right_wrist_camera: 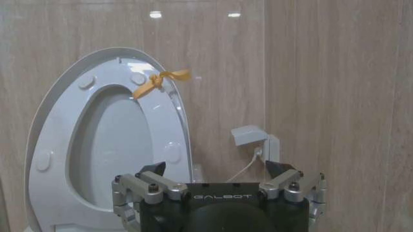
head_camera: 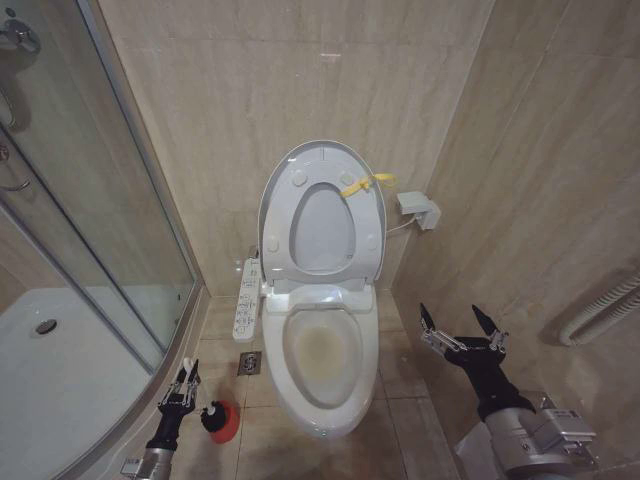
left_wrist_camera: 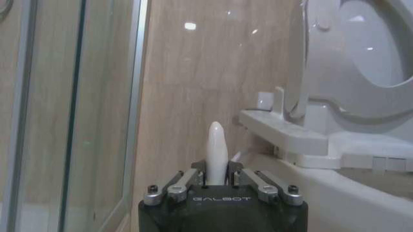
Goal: Open the toilet lid, clean the toilet bowl with a toilet brush, close the toilet lid, and flush.
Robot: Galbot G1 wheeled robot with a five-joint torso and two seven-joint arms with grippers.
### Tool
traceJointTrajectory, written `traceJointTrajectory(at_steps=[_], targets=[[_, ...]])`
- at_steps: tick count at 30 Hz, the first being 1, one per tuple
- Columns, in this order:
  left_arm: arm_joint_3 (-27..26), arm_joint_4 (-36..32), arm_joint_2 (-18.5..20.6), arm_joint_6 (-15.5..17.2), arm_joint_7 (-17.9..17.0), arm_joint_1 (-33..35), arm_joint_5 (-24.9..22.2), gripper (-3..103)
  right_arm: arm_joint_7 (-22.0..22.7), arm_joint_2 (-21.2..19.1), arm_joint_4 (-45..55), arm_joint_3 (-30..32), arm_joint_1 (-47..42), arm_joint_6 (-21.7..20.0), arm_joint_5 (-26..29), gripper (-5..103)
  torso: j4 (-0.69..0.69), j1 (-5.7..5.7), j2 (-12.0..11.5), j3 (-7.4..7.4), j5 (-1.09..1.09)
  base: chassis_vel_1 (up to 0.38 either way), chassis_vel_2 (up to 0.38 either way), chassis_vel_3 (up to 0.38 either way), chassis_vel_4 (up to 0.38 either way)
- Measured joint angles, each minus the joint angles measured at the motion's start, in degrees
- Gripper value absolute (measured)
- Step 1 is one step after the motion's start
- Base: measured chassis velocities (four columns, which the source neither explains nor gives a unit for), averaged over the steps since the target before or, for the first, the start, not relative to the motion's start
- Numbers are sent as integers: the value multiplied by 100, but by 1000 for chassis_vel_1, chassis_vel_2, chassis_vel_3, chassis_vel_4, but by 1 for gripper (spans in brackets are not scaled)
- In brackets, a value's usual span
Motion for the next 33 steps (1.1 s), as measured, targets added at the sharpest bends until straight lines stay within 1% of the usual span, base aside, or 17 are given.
traceJointTrajectory(at_steps=[3,5,11,15,20,23,30,33], targets=[[17,78,20,0,240,-101,-344,21,0,0,0,0,0,0,0,100,-2,0,0,0,0,0,0,0,0],[4,86,50,0,312,-143,-417,21,0,0,0,0,0,0,0,100,-1,0,0,0,0,0,0,0,0],[25,326,155,-1,414,-290,-445,21,0,0,0,0,0,0,0,100,-1,0,0,-1,0,0,0,0,0],[109,692,225,0,596,-494,-555,21,0,0,0,0,0,0,0,100,0,0,0,-1,0,0,0,0,0],[177,826,264,0,707,-630,-568,21,0,0,0,0,0,0,0,100,-2,-1,0,0,0,0,0,0,0],[277,1028,314,0,773,-806,-575,21,0,0,0,0,0,0,0,100,-1,0,0,-1,1,0,0,0,0],[378,1294,278,-1,856,-986,-570,21,0,0,0,0,0,0,0,100,-1,0,0,0,1,0,0,0,0],[388,1511,227,-1,949,-1116,-461,21,0,0,0,0,0,0,0,100,-1,0,0,0,0,0,0,0,0]])
